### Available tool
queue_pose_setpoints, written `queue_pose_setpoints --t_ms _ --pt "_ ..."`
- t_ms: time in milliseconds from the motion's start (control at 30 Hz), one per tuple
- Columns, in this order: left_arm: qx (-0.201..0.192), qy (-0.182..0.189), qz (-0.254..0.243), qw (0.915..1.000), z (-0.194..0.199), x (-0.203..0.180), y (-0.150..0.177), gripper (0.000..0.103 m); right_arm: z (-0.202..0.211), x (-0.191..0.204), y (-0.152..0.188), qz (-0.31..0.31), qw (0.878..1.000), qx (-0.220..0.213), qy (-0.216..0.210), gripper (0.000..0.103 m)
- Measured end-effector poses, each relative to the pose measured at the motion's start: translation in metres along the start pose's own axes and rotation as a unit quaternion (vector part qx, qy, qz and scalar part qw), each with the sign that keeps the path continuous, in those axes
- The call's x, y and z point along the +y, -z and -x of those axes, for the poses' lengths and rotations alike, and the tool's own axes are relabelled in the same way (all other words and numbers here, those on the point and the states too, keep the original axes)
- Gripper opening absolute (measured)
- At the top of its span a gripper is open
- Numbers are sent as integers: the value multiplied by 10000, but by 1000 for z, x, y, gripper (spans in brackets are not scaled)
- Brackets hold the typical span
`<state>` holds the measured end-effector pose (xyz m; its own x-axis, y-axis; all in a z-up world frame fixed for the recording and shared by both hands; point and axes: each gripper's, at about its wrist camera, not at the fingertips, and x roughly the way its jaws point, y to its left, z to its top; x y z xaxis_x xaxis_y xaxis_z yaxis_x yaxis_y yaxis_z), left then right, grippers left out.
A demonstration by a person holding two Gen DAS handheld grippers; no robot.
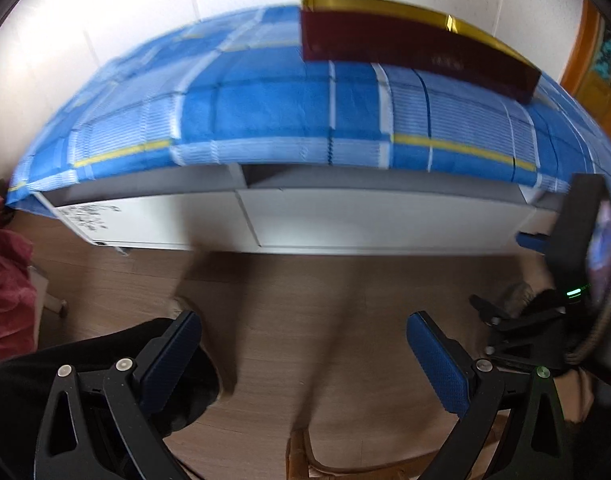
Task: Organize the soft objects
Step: 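Lower both tools toward the cabinet's lower compartment door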
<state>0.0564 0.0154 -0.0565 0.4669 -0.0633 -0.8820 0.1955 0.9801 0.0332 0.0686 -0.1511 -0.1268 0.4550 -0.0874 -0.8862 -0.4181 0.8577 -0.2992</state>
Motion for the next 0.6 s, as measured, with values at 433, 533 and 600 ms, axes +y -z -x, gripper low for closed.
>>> queue_pose_setpoints --t_ms 433,533,600 --pt "741 565 234 9954 -51 2 -7 103 -80 0 -5 1681 9758 480 1311 66" --pt "904 777 527 9915 -59 10 -4 103 -83 1 -11 1900 9703 204 1483 68" --pt "923 846 609 9903 -61 11 -3 103 -88 0 -13 2034 9673 140 1510 68"
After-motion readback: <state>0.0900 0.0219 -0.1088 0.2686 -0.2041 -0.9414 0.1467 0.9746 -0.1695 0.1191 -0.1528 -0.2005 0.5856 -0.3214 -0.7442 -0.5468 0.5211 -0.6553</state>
